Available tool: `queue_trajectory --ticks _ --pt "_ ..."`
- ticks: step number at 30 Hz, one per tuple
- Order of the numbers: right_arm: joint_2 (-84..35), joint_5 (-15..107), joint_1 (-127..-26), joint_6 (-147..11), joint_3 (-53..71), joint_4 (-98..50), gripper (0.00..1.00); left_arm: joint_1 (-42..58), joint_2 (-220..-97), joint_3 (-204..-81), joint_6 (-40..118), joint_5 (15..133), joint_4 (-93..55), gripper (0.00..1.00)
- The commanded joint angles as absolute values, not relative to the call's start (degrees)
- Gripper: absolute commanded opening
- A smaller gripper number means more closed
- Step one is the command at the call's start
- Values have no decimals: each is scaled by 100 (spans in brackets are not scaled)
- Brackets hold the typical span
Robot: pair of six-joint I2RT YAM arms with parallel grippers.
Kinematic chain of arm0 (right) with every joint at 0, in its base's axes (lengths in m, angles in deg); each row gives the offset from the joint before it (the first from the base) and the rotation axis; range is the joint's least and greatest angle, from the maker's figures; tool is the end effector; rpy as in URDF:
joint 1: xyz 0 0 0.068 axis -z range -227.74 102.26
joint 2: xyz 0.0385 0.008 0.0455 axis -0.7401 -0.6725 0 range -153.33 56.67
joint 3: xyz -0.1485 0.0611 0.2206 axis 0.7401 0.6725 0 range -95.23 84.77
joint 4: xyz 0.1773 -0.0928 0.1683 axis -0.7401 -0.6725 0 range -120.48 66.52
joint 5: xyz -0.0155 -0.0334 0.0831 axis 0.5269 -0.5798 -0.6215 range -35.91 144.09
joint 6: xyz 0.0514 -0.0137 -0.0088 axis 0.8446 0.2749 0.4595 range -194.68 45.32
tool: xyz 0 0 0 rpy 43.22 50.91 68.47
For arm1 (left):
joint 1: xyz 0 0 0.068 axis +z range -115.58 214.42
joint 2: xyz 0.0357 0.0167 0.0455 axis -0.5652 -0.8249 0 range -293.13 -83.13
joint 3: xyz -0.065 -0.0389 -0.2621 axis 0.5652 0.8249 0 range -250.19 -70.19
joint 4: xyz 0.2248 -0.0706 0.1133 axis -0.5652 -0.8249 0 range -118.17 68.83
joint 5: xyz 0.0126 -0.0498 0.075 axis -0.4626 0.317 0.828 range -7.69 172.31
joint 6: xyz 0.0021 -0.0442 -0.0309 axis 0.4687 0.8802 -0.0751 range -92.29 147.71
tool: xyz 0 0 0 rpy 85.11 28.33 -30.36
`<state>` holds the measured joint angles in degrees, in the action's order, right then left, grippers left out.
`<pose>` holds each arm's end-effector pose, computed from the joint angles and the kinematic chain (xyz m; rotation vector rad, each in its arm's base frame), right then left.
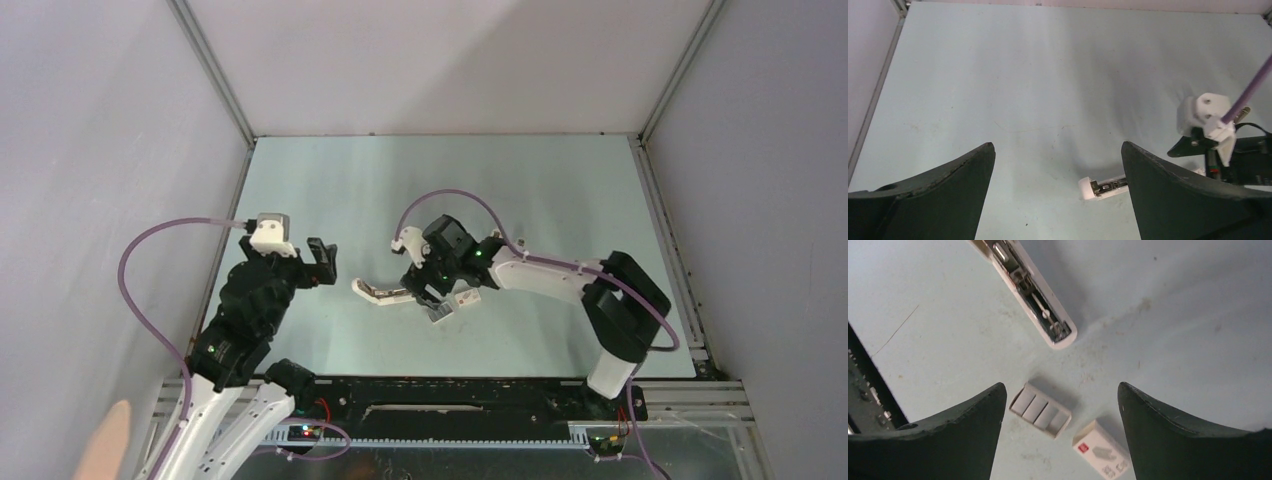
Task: Load the staples into the stapler
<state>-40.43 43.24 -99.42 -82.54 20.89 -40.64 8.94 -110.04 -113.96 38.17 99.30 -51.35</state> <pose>0.2179 0.2864 0.2075 -1.3216 2.1375 0.5588 0.1009 -0.0365 0.3365 0.0242 1.7965 -0.1818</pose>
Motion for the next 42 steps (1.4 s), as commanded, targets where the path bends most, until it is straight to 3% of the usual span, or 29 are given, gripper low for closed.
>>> queue_trajectory --ticks 1,9,15,17,22,28,36,42 --pt "-4655 4176 -10039 -8745 1428 -3734 84 1040 -10838 -11286 3788 10101 -4941 100" --pt "-5792 4436 -10357 -9135 458 -4000 83 1262 -10695 -11220 3883 10075 -4855 100" --pt "-6158 4462 -10391 -9025 309 -3962 76 1381 -10690 -11211 3913 9948 -4828 100" --pt "-6201 4466 -10396 -8952 312 -3996 69 1406 -10694 -11203 3923 9909 -4818 100" --pt "-6206 4672 -10311 -8626 368 -4153 35 1441 -10690 -11194 3940 9857 -4808 100" --pt "-5851 5353 -10254 -7910 790 -4085 20 1464 -10703 -11193 3949 9833 -4797 100" --pt "-5376 7326 -10251 -6183 1430 -4213 14 1482 -10701 -11193 3964 9822 -4788 100" --pt "-5291 7507 -10136 -5234 1639 -4133 15 1490 -10699 -11189 3982 9812 -4782 100"
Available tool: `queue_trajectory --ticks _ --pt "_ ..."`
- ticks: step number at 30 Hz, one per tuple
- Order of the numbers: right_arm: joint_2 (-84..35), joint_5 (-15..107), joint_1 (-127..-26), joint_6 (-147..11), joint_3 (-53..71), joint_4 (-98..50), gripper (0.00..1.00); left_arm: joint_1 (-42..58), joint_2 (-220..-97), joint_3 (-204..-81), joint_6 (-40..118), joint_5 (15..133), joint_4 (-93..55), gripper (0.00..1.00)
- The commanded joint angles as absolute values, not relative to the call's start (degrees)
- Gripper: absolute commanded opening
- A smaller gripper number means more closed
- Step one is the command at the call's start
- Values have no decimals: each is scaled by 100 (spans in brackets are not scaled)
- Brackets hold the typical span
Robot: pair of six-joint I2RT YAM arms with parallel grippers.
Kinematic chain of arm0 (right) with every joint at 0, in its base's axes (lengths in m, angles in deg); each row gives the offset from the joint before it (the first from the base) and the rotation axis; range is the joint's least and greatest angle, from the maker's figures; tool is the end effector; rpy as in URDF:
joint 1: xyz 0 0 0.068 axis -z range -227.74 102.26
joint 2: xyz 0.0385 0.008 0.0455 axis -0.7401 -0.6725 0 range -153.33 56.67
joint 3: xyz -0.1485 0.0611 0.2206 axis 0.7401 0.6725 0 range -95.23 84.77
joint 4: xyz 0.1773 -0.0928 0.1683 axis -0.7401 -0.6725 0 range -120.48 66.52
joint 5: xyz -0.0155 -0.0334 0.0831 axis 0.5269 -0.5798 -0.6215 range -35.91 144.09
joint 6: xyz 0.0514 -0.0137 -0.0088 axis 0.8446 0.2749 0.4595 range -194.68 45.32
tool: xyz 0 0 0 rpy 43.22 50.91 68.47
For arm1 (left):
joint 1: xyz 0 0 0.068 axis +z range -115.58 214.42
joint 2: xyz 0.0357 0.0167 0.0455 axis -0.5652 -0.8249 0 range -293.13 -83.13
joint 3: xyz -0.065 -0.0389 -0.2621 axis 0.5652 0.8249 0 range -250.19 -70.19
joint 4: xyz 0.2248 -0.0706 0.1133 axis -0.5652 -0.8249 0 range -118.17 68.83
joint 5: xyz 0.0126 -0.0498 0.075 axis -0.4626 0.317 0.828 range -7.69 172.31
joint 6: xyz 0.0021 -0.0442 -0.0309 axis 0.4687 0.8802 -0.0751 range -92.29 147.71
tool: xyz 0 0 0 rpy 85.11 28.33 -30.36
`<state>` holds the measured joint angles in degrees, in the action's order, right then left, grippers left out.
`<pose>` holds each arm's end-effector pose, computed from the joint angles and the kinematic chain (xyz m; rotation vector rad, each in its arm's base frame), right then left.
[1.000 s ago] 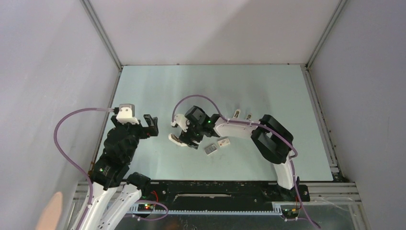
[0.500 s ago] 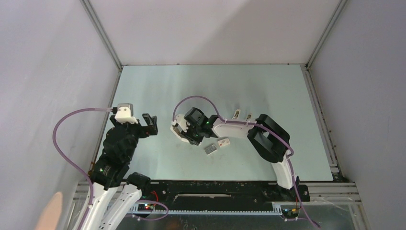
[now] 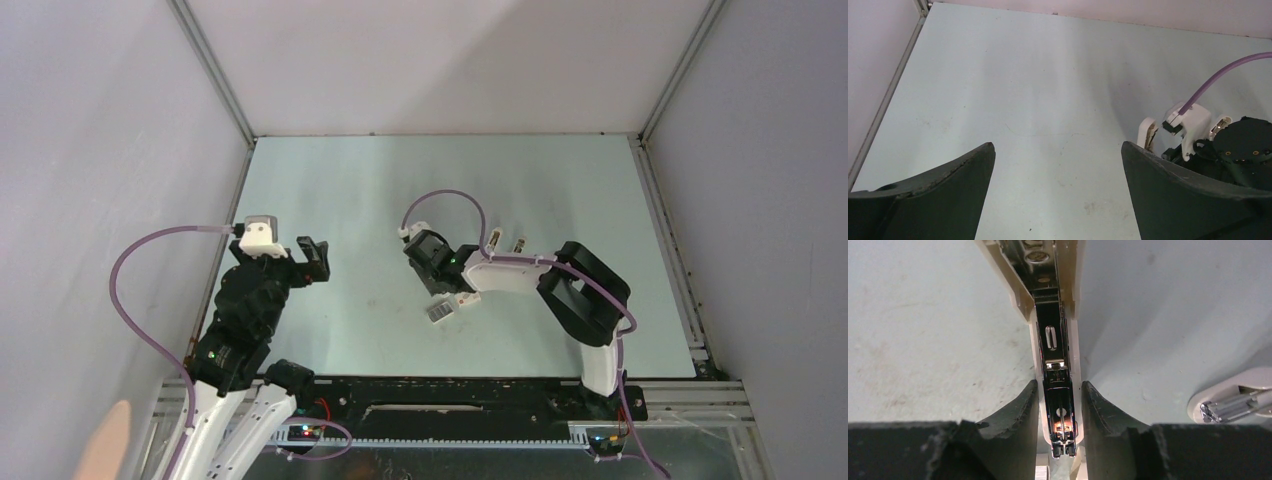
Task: Load the staples into the stapler
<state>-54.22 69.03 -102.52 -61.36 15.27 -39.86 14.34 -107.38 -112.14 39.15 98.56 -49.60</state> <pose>0.2356 0.3176 0.1514 -0.8062 2.4013 0.1343 0.0980 -0.0252 0.3334 -0.0742 1.7514 -0.1524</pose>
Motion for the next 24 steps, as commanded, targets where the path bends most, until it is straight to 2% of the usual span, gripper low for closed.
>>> queue_trajectory --ticks 1,7,9,15,18,24 --pt "-5312 7530 -10130 -5149 1647 -4074 15 1490 -10701 -11186 3984 9798 -4788 100" --pt "-5488 7516 -10074 -4679 1635 -3874 20 1490 -10693 -11176 3984 9796 -4807 100" --pt "-5536 7530 -10071 -4615 1636 -3857 25 1491 -10689 -11175 3984 9791 -4807 100" --pt "-5351 7523 -10178 -4675 1634 -3983 52 1489 -10694 -11176 3992 9761 -4816 100" --pt "-5065 7544 -10216 -4695 1631 -4147 61 1491 -10677 -11176 4000 9761 -4801 100" --pt "-4388 7561 -10361 -4776 1641 -4544 66 1490 -10653 -11191 4026 9714 -4811 100"
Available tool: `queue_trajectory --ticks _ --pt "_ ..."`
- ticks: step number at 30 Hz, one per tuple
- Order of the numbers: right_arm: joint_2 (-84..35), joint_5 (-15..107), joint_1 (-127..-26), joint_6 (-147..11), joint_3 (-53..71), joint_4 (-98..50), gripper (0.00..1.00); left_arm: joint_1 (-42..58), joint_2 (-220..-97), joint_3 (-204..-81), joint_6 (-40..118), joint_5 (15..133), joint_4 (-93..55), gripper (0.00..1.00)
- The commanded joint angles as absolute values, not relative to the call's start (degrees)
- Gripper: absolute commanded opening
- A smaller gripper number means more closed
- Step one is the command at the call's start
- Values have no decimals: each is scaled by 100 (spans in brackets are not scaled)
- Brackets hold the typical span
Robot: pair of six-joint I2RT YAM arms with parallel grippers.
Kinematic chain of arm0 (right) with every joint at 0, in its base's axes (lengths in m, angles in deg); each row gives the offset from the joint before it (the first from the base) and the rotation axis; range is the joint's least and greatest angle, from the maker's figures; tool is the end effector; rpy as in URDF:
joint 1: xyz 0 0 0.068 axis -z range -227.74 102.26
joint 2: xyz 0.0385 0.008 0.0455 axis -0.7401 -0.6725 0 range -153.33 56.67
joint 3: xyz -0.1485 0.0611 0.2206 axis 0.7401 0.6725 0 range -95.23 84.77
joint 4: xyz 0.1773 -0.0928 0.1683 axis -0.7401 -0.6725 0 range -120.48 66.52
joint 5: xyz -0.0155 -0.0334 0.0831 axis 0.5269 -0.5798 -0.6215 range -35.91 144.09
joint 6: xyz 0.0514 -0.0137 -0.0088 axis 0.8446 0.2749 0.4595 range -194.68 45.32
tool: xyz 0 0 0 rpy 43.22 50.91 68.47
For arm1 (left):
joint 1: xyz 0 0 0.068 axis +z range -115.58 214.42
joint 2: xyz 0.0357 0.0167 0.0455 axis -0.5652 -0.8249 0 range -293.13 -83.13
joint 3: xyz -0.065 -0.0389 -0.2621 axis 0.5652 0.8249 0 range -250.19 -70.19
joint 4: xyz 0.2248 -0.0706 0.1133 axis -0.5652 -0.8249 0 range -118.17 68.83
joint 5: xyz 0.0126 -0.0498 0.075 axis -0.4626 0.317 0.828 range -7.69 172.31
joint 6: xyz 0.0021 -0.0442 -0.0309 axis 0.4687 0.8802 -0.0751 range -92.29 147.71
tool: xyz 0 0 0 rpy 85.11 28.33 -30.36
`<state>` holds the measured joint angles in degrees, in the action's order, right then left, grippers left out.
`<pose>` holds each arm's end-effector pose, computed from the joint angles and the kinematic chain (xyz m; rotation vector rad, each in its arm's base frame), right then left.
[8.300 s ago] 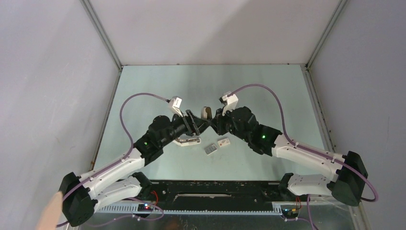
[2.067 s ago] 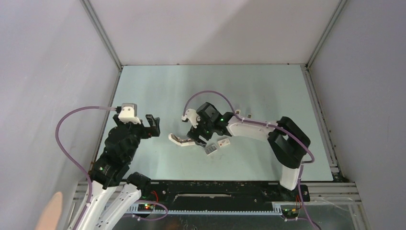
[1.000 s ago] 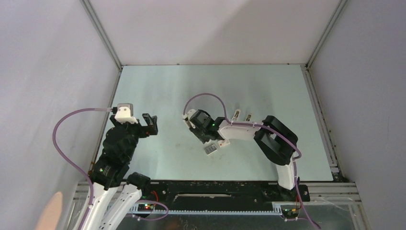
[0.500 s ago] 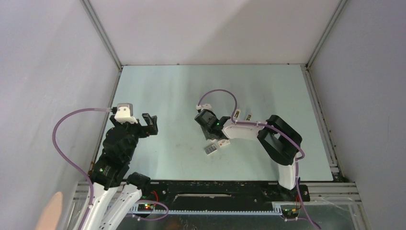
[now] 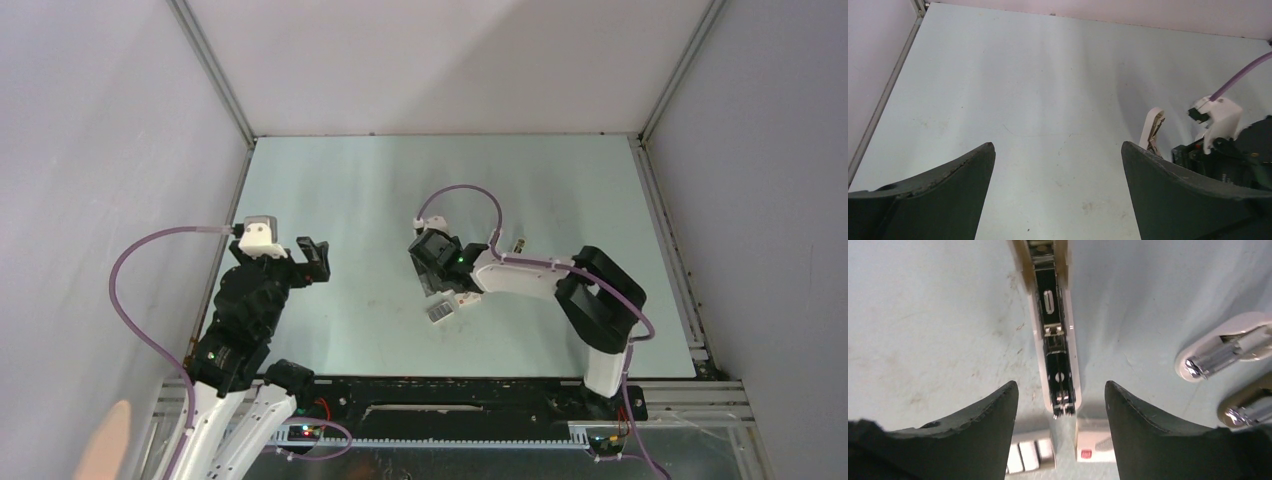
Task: Load the staples into the stapler
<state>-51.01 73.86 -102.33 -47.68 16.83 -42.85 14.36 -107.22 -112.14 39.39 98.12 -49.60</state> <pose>0.2312 0.3043 0.1622 -0.4815 2.4687 0.1219 0.0974 -0.0252 0.3336 -0.0730 1.7495 -0.1627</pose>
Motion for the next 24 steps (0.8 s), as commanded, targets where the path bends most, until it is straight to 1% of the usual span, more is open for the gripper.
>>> queue_trajectory --ticks 1,5,14,18,24 --pt "-4289 7550 -10404 -4792 1637 -4619 66 1490 -10643 -11200 4034 9708 -4811 100" --pt "-4020 7350 -10525 -4791 1639 -4911 65 1490 -10595 -11232 4091 9614 -4860 100" --pt "-4100 6649 -10661 -4674 1638 -5220 54 1491 -10562 -11159 4091 9488 -4886 100" --pt "-4248 6431 -10670 -4624 1631 -5195 55 1486 -10584 -11137 4065 9492 -4844 100" --pt "-4527 6363 -10735 -4628 1549 -5218 59 1491 -10604 -11106 4054 9473 -4846 100"
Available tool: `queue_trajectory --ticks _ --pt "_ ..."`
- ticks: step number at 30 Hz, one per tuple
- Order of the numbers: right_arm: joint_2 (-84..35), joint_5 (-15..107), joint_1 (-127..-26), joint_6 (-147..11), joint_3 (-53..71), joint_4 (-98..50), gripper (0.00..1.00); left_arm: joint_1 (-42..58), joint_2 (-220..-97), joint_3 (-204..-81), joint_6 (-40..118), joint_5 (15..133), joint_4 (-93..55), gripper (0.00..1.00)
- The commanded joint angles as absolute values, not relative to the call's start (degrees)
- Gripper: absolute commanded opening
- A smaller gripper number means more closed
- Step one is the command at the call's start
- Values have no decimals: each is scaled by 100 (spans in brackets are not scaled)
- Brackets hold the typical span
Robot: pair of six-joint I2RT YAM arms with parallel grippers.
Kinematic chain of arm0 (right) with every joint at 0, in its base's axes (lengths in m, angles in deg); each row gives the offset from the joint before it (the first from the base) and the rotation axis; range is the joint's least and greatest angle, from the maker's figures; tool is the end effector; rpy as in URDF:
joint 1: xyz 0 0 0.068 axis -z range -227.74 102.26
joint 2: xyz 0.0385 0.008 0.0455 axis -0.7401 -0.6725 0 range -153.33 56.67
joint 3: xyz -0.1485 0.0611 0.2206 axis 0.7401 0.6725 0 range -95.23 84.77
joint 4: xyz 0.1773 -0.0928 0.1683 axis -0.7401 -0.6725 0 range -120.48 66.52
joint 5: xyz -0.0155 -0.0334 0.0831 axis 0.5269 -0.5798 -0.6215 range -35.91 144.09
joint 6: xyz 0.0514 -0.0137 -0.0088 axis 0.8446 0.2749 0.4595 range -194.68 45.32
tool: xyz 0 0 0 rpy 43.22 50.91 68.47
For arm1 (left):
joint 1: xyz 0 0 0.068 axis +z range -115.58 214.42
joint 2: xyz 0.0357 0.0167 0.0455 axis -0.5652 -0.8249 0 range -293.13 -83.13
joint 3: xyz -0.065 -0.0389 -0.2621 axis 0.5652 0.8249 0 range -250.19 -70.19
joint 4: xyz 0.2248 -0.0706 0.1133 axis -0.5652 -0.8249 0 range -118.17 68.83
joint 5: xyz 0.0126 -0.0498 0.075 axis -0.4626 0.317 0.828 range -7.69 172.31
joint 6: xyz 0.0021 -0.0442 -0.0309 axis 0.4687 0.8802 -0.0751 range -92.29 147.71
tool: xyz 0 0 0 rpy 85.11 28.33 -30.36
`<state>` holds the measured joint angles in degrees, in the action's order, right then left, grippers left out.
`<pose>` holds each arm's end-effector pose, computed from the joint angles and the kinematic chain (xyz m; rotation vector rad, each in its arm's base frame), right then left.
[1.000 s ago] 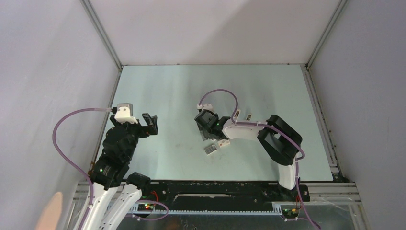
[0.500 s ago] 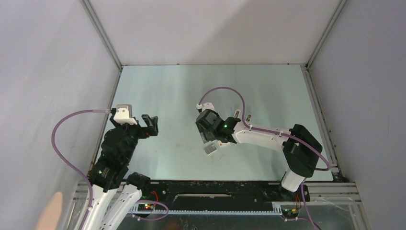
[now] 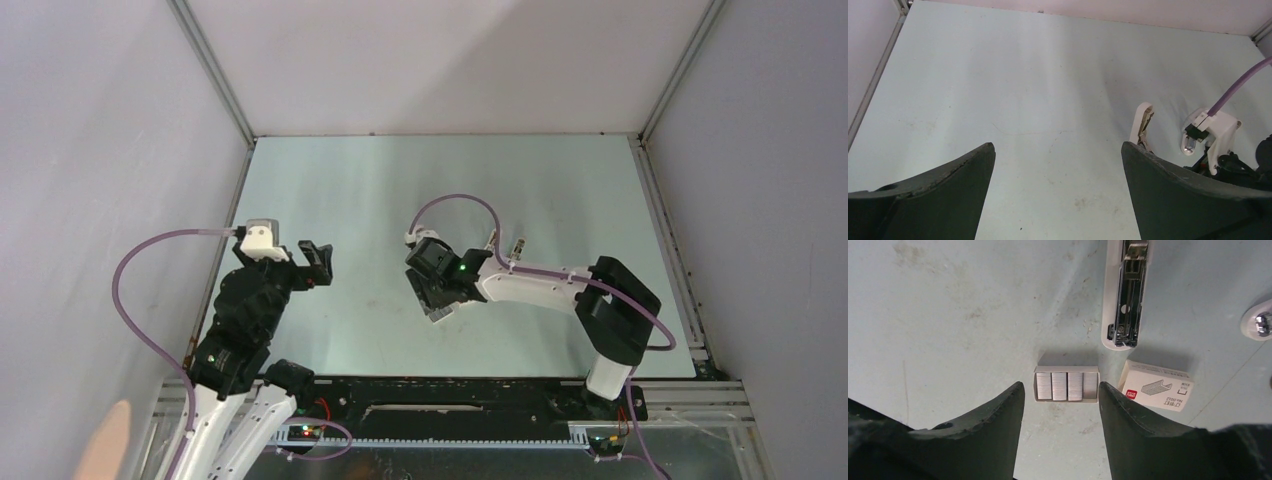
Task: Load the staples into the stapler
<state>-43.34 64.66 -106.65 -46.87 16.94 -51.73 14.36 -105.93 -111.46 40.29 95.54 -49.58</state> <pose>0.1910 0.3039 0.1989 -0.6424 2.5480 0.2992 0.0939 -0.0256 0.3315 -0.0555 1.7437 -0.2165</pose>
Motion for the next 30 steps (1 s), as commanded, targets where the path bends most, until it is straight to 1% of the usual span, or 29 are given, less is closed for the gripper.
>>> queue_trajectory --ticks 1,9,22,25,30 --pt "-4604 6378 -10747 -4631 1496 -5262 59 1491 -10606 -11106 4054 9471 -4838 100" --pt "-4994 6602 -10920 -4591 1228 -5498 60 1499 -10589 -11093 4054 9467 -4848 100" --pt "-5227 6921 -11070 -4529 1132 -5679 59 1498 -10589 -11088 4054 9451 -4849 100" --pt "-5241 6960 -11099 -4542 1129 -5681 56 1499 -10584 -11088 4054 9452 -4847 100" --pt "-5268 7208 -11244 -4606 987 -5843 47 1499 -10578 -11088 4054 9439 -4850 100"
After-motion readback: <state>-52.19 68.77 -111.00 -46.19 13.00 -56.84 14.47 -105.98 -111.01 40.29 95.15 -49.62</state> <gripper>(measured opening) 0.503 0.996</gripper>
